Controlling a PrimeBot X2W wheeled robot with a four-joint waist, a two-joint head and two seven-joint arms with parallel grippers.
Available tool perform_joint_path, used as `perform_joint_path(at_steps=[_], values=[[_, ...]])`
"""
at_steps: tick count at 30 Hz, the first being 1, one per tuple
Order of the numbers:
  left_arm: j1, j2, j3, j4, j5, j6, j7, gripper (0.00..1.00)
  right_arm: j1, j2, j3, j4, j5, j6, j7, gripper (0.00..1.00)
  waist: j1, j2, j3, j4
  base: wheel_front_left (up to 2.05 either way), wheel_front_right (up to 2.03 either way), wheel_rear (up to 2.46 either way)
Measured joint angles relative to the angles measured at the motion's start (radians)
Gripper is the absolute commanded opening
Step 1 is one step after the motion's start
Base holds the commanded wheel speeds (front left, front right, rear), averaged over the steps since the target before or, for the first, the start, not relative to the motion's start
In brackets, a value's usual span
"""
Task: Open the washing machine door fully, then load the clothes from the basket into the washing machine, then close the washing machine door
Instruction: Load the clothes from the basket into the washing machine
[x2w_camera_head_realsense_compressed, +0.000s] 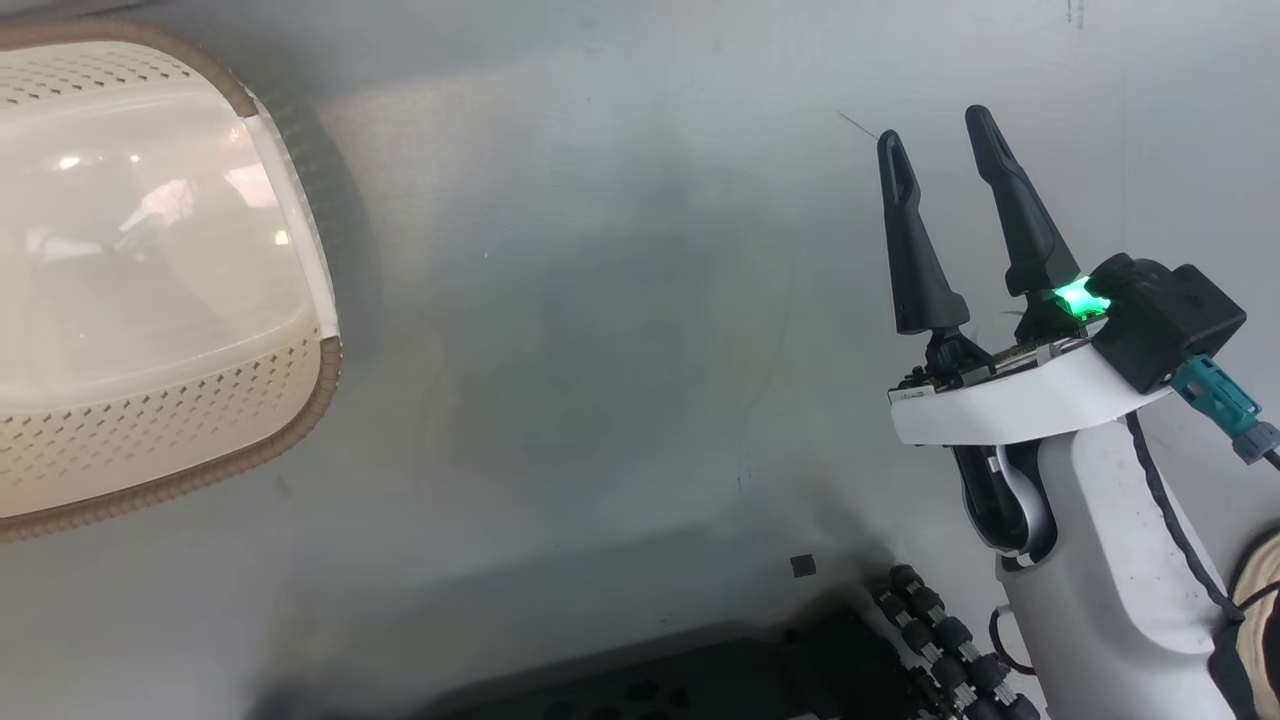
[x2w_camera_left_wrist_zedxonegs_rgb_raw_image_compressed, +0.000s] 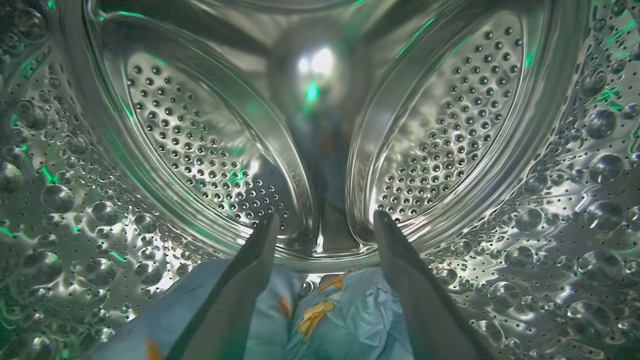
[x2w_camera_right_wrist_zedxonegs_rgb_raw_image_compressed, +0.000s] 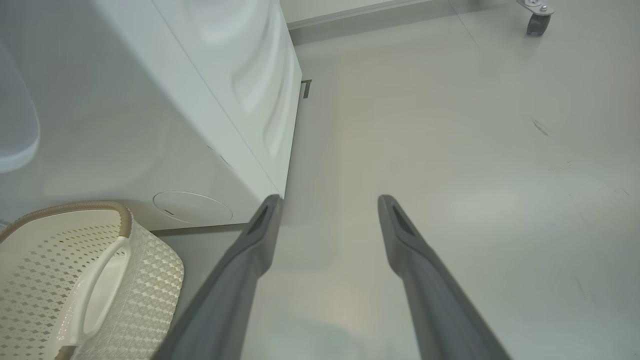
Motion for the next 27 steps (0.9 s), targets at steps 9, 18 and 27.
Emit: perform_joint_path(at_steps=[9, 18, 27], values=[[0.098, -0.039, 0.002, 0.037, -0.012, 0.0, -0.063, 1.0, -0.002, 0.0, -0.036, 0.009, -0.004, 0.0, 0.0, 1.0, 0.0, 0.0, -0.047, 0.017, 0.0, 0.0, 0.0], [0.206, -0.098, -0.006, 0.049, -0.025, 0.0, -0.084, 1.0, -0.002, 0.0, -0.082, 0.029, -0.033, 0.0, 0.0, 1.0, 0.0, 0.0, -0.119, 0.047, 0.0, 0.0, 0.0], [0.332, -0.126, 0.021, 0.012, -0.041, 0.0, -0.085, 1.0, 0.005, 0.0, -0.119, 0.05, -0.048, 0.0, 0.0, 1.0, 0.0, 0.0, -0.21, 0.08, 0.0, 0.0, 0.0]])
